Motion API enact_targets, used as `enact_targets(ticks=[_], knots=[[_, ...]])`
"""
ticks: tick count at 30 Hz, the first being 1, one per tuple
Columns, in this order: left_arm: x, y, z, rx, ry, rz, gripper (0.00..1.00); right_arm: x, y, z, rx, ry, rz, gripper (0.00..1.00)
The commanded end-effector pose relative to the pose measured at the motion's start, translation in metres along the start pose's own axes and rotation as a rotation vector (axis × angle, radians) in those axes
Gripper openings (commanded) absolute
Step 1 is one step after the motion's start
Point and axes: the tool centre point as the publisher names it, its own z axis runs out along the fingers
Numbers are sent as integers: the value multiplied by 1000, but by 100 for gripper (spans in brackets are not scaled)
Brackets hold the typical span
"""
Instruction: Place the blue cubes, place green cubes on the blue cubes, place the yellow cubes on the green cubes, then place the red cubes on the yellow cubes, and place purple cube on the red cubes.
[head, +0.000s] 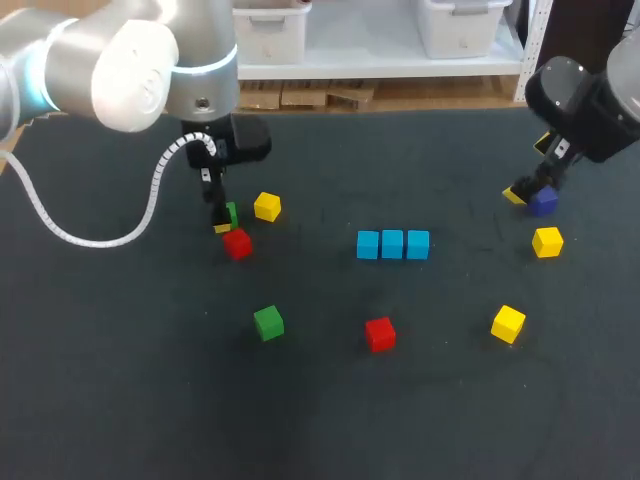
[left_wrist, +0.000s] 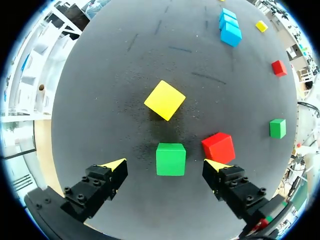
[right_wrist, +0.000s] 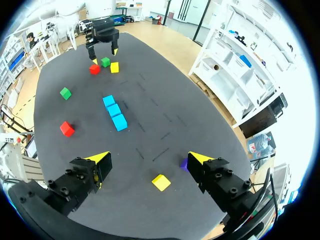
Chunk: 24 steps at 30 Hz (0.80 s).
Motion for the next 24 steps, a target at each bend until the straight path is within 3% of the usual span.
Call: enact_targets(ticks=[1, 4, 7, 8, 9, 10, 24], knots=[[-3, 7, 3, 11, 5, 4, 100, 0, 0, 0, 3, -1, 1, 100], [-4, 9, 6, 5, 10, 6, 96, 0, 0, 0, 3, -1, 1, 100], [-4, 9, 6, 3, 9, 4, 49, 0, 0, 0, 3, -1, 1, 100], [-4, 10, 6, 5, 8, 4, 38, 0, 0, 0, 3, -1, 1, 100], [-4, 10, 6, 6, 7, 3, 16, 0, 0, 0, 3, -1, 1, 100], [-4, 10, 6, 7, 7, 3, 0, 0, 0, 0, 3, -1, 1, 100], [-1, 9, -16, 10, 24, -33, 0, 0, 0, 0, 3, -1, 1, 100]])
